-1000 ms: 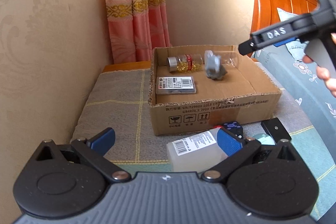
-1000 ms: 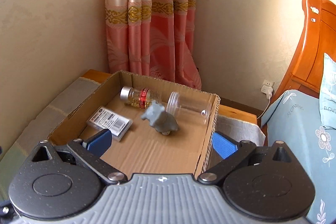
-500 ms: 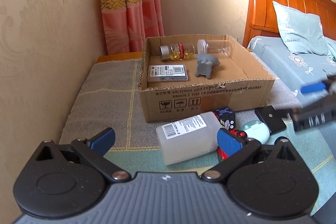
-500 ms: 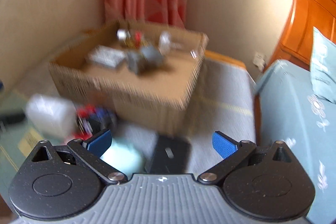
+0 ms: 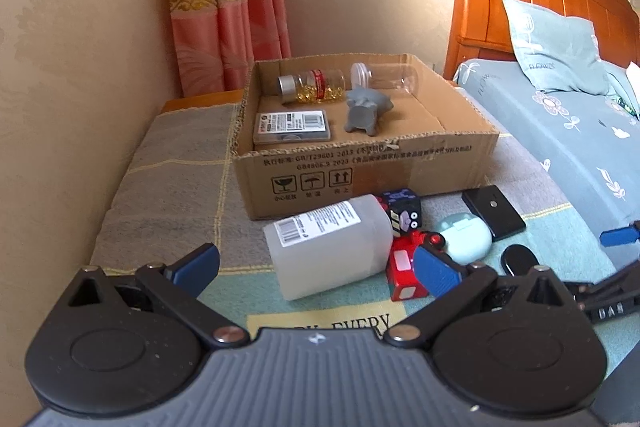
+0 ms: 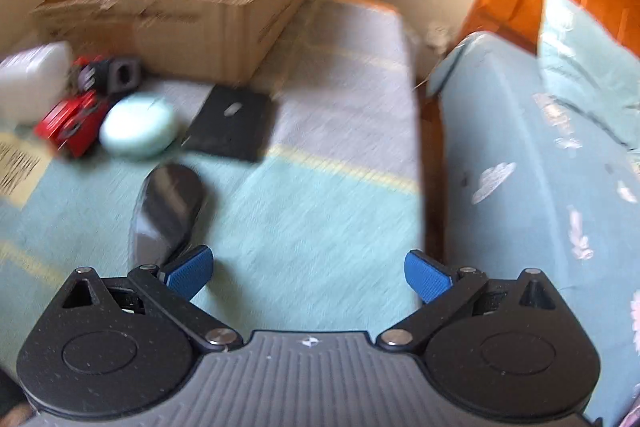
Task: Organize rigid objects
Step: 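Move the right gripper to the black oval object while the left gripper approaches the white jug, then close the right gripper on the black oval object while the left gripper grasps the white jug, then carry the white jug into the box and open the left gripper while the right gripper carries the black oval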
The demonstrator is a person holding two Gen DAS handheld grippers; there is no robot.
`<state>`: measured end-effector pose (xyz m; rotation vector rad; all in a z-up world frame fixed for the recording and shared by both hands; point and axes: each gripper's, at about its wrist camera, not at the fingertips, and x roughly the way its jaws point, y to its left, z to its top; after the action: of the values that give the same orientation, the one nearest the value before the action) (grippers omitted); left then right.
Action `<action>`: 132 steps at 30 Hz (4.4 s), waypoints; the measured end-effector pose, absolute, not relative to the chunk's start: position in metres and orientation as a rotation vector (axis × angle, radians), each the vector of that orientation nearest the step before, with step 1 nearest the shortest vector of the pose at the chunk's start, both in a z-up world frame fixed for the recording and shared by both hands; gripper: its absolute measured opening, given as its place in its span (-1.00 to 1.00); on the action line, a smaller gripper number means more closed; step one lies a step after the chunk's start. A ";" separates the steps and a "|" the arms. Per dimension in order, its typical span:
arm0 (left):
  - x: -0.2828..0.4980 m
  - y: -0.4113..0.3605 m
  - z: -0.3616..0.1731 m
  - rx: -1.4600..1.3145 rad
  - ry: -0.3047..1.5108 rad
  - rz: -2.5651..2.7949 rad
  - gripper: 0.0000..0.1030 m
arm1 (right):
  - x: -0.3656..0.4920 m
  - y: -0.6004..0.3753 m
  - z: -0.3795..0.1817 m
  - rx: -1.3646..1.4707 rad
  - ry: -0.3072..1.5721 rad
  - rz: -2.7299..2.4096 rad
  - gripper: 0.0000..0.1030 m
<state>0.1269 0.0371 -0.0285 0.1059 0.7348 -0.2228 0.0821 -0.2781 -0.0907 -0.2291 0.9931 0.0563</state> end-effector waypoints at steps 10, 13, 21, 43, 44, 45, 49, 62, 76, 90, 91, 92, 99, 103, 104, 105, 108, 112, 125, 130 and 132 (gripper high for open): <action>0.132 0.039 -0.040 0.094 0.783 -0.222 0.99 | 0.080 -0.232 -0.092 -0.258 0.991 0.285 1.00; 0.136 0.038 -0.044 0.089 0.794 -0.223 0.99 | 0.086 -0.224 -0.094 -0.228 0.993 0.336 1.00; 0.158 0.026 -0.057 0.071 0.808 -0.236 0.99 | 0.086 -0.222 -0.095 -0.244 0.936 0.391 1.00; 0.163 0.060 -0.086 0.157 0.828 -0.206 0.99 | 0.085 -0.227 -0.097 -0.252 0.905 0.427 1.00; 0.164 0.060 -0.089 0.156 0.832 -0.206 0.99 | 0.085 -0.227 -0.097 -0.253 0.905 0.426 1.00; 0.165 0.060 -0.091 0.148 0.834 -0.212 0.99 | 0.085 -0.226 -0.097 -0.253 0.905 0.425 1.00; 0.169 0.064 -0.100 0.080 0.864 -0.215 0.99 | 0.084 -0.226 -0.096 -0.258 0.910 0.437 1.00; 0.171 0.060 -0.100 0.114 0.800 -0.195 0.99 | 0.089 -0.204 -0.097 -0.287 0.897 0.496 1.00; 0.170 0.058 -0.086 0.066 0.720 -0.236 0.93 | 0.089 -0.205 -0.098 -0.293 0.884 0.517 1.00; 0.170 0.055 -0.083 0.058 0.718 -0.228 0.93 | 0.106 -0.210 -0.096 -0.386 0.898 0.696 1.00; 0.170 0.054 -0.084 0.058 0.718 -0.227 0.93 | 0.106 -0.210 -0.095 -0.387 0.899 0.697 1.00; 0.170 0.054 -0.084 0.058 0.720 -0.226 0.93 | 0.105 -0.209 -0.096 -0.388 0.898 0.698 1.00; 0.172 0.054 -0.085 0.036 0.729 -0.211 0.85 | 0.103 -0.210 -0.095 -0.386 0.899 0.689 1.00; 0.172 0.054 -0.085 0.023 0.729 -0.202 0.84 | 0.105 -0.210 -0.095 -0.399 0.905 0.693 1.00; 0.171 0.055 -0.085 0.022 0.728 -0.201 0.84 | 0.105 -0.209 -0.094 -0.402 0.905 0.692 0.99; 0.171 0.055 -0.084 0.022 0.728 -0.199 0.84 | 0.105 -0.210 -0.094 -0.402 0.906 0.694 0.99; 0.171 0.055 -0.084 0.018 0.731 -0.193 0.84 | 0.105 -0.210 -0.093 -0.394 0.909 0.689 0.88; 0.171 0.054 -0.082 0.025 0.728 -0.191 0.78 | 0.106 -0.211 -0.091 -0.391 0.918 0.667 0.80; 0.166 0.060 -0.070 0.049 0.766 -0.231 0.60 | 0.102 -0.213 -0.084 -0.378 0.943 0.602 0.81; 0.153 0.059 -0.053 0.076 0.758 -0.315 0.60 | 0.101 -0.219 -0.077 -0.341 0.948 0.601 0.80; 0.148 0.058 -0.046 0.085 0.747 -0.343 0.60 | 0.100 -0.220 -0.073 -0.342 0.942 0.597 0.80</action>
<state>0.1485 0.0583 -0.0458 0.0851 0.7474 -0.3426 0.0997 -0.2200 -0.0734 -0.3416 0.9416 0.5969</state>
